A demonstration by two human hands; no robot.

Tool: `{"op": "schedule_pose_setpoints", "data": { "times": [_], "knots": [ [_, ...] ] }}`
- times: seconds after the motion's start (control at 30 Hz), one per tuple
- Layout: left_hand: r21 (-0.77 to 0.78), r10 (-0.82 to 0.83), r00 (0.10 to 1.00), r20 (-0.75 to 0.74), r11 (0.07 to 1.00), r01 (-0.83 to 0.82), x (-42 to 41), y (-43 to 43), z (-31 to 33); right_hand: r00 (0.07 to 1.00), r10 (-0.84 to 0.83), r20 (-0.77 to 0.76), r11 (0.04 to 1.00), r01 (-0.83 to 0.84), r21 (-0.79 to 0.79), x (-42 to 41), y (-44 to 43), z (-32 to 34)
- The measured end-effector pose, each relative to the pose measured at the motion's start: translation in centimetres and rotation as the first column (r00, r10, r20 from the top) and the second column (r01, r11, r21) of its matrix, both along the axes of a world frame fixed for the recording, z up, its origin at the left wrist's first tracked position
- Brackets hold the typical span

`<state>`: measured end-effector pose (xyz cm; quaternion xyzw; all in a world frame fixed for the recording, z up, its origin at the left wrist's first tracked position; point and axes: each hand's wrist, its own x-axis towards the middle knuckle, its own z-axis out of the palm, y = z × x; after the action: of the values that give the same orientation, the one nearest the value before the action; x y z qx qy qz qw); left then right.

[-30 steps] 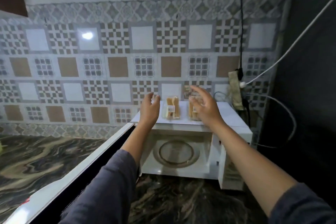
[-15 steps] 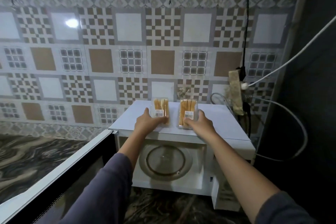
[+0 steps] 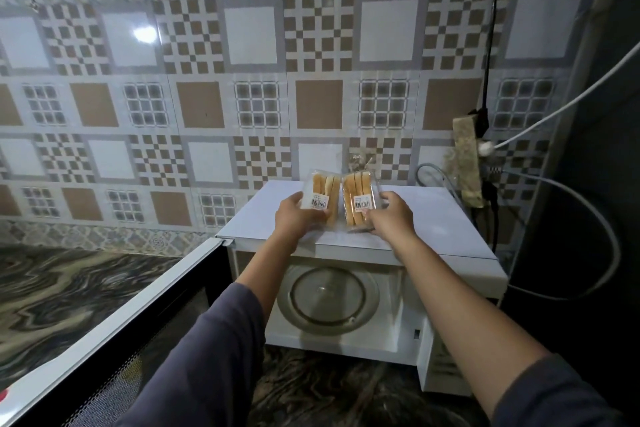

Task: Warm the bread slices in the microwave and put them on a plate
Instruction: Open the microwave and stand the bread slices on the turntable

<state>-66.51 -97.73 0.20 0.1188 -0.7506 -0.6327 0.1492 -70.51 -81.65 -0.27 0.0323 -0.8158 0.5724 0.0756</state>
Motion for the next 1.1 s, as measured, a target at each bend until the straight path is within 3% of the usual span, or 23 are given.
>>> {"op": "schedule_pose_setpoints", "data": {
  "times": [0.2,0.37,0.6,0.7,0.9,1.1],
  "knots": [
    [0.258,-0.103,0.994,0.046,0.962,0.088,1.2,-0.8,0.4,0.99,0.067,0.12,0.938,-0.022,-0.346,0.2,0.3,-0.5],
    [0.359,-0.159,0.986,-0.047,0.918,0.165,3.4,-0.6,-0.3,0.989,0.082,0.126,0.878,-0.012,-0.479,3.6,1.2,-0.2],
    [0.414,-0.116,0.952,-0.283,0.881,0.231,8.9,0.0,-2.3,0.999,0.019,-0.029,0.852,-0.031,-0.522,11.7,2.7,-1.8],
    [0.427,-0.131,0.941,-0.312,0.865,0.262,12.3,-0.2,-4.4,0.997,-0.044,-0.065,0.862,0.004,-0.507,15.6,3.0,-4.2],
    [0.441,-0.126,0.96,-0.252,0.868,0.229,18.9,-0.2,-10.9,0.992,-0.059,-0.116,0.919,0.008,-0.393,23.4,3.5,-10.5],
    [0.42,-0.117,0.99,-0.079,0.897,0.139,23.9,0.0,-18.5,0.998,-0.066,0.011,0.923,0.065,-0.38,28.5,3.5,-17.6]
  ]
}}
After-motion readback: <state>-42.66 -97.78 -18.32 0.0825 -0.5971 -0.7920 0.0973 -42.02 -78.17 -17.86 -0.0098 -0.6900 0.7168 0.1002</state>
